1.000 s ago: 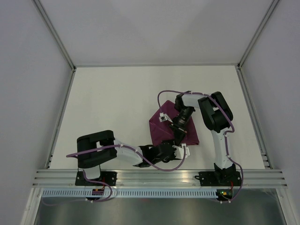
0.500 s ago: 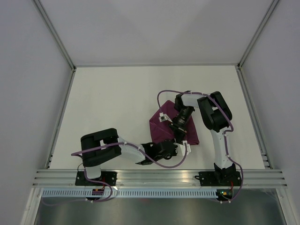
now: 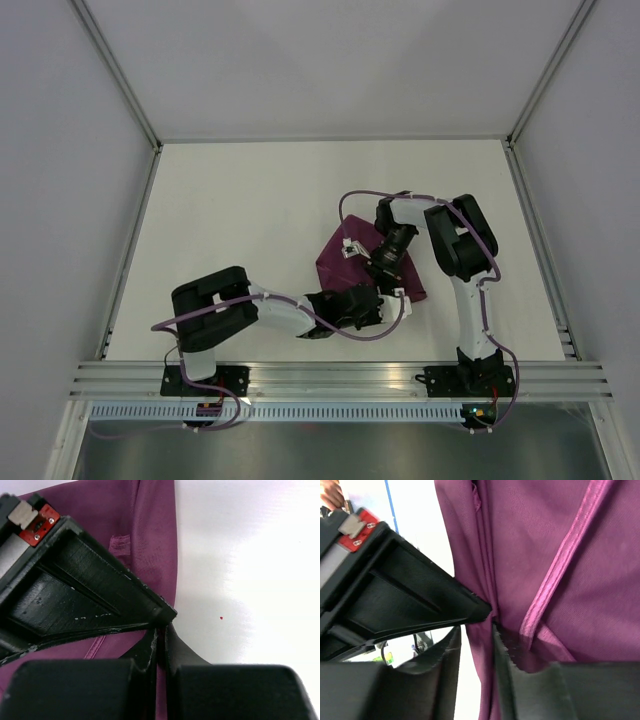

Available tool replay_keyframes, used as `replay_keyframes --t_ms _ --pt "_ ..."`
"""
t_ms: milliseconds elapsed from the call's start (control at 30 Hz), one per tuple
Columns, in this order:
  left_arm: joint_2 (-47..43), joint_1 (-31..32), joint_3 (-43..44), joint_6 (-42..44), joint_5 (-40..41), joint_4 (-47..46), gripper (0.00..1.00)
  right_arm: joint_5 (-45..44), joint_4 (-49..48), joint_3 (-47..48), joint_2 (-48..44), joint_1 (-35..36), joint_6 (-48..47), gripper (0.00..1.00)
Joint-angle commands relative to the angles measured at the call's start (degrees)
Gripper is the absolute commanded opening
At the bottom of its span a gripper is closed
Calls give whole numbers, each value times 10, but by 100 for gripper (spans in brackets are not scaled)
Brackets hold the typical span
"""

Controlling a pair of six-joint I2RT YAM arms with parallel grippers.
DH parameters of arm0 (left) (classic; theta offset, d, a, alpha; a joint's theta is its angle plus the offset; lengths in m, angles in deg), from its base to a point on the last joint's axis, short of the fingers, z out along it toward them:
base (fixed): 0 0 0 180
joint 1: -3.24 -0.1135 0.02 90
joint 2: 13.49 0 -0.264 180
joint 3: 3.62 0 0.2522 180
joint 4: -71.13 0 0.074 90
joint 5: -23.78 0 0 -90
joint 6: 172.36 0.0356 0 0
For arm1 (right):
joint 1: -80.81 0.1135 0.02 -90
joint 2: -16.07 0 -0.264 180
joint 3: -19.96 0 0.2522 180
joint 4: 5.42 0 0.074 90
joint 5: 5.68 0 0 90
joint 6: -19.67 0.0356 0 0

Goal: Fold the napkin, place the utensils inside, and roll it up
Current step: Roll the napkin with the utensil

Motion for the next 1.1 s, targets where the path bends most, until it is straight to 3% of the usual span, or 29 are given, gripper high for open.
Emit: replay_keyframes --t_ms 0,200,433,633,833,1067 --pt "9 -29 -19 -70 -84 56 2 -43 -124 11 -11 1 -9 41" --pt "-3 -63 -42 -124 -153 38 2 -17 -117 40 -43 -15 16 55" --pt "3 -106 -53 -186 -232 20 2 23 -162 69 -75 -54 70 58" --pt "23 -165 -52 -248 -367 15 2 60 -229 49 -137 -106 101 58" --pt "59 -237 -46 -294 -485 15 2 60 -310 -53 -231 -154 87 55" --pt "120 -282 18 -320 -589 94 2 30 -380 -232 -379 -140 -8 59"
